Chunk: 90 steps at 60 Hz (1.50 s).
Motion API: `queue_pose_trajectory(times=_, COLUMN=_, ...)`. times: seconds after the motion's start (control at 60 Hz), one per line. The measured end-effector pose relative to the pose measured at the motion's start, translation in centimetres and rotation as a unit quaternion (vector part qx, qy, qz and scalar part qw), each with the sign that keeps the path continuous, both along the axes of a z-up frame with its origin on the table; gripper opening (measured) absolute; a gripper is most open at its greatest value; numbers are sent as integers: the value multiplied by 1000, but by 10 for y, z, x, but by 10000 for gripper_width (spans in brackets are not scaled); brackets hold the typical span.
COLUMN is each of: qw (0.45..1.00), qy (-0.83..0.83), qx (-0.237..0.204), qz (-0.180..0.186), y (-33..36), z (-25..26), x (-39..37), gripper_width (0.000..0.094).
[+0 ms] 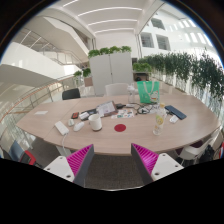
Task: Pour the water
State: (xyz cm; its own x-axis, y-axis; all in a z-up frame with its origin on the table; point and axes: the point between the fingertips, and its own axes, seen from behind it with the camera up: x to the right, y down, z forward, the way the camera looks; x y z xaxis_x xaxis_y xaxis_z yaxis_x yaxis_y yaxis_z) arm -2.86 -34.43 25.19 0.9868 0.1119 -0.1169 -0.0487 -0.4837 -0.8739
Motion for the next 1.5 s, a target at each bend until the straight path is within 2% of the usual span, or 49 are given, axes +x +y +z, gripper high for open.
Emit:
queue_pose_trajectory(times=0.1, qw=1000, qy=-5, qx=13, qz=-7, y=13, z=1, x=11, gripper_width=827)
queue_pose_trajectory(times=0.117, qw=1000, qy=-5, qx=16, qz=-10, y=11, z=-3, x=-11, gripper_width=824)
queue_pose_trajectory(times=0.25, qw=999, qy=-3, qx=25, qz=-20, y=12, z=-4, x=-25, gripper_width=830)
queue_pose_trajectory(times=0.333, qw=999, qy=-8, qx=34, qz=-23, y=22, z=-8, x=-11, gripper_width=831)
queue_pose_trajectory(times=0.4, qw=997, qy=-23, qx=58, qz=-33, y=39, z=-11, x=15, gripper_width=827)
queue_pose_trajectory(times=0.517, qw=989, qy=-47, qx=118, qz=-77, y=91, z=-29, x=84, gripper_width=825)
queue_pose_trajectory(times=0.667, qw=980, qy=-69, qx=152, qz=-110, y=179, z=-72, x=168, gripper_width=825)
queue_pose_trajectory(times=0.817, qw=978, qy=-49, qx=151, qz=-132, y=262, z=-111, x=226, gripper_width=824)
queue_pose_trajectory(times=1.05, qw=977, qy=-35, qx=156, qz=-139, y=360, z=-151, x=268, gripper_width=825)
queue_pose_trajectory(times=1.1, qw=976, qy=-33, qx=167, qz=-135, y=376, z=-151, x=269, gripper_width=761)
queue_pose_trajectory(times=1.133, qw=976, qy=-37, qx=173, qz=-126, y=383, z=-150, x=267, gripper_width=643)
queue_pose_trajectory(times=1.15, qw=977, qy=-37, qx=173, qz=-119, y=386, z=-151, x=264, gripper_width=534)
queue_pose_trajectory(times=1.3, qw=968, qy=-49, qx=200, qz=-145, y=395, z=-151, x=274, gripper_width=498)
queue_pose_trajectory(times=1.45, qw=975, qy=-38, qx=136, qz=-173, y=399, z=-155, x=275, gripper_width=358)
queue_pose_trajectory(times=1.5, qw=976, qy=-40, qx=127, qz=-174, y=399, z=-143, x=272, gripper_width=356)
